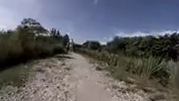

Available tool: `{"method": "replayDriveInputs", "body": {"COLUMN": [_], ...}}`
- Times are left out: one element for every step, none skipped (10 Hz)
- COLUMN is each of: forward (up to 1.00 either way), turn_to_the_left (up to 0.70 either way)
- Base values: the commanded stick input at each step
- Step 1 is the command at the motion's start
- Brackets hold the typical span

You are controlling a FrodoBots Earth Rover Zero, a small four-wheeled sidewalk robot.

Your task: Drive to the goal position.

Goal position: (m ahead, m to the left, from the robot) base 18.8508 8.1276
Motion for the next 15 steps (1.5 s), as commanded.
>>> {"method": "replayDriveInputs", "body": {"forward": [0.70,0.70,0.70,0.70,0.70,0.70,0.70,0.70,0.70,0.70,0.70,0.70,0.70,0.70,0.70], "turn_to_the_left": [0.00,0.00,0.00,-0.11,-0.23,0.00,0.00,0.00,0.00,0.00,0.00,0.00,0.00,0.00,0.00]}}
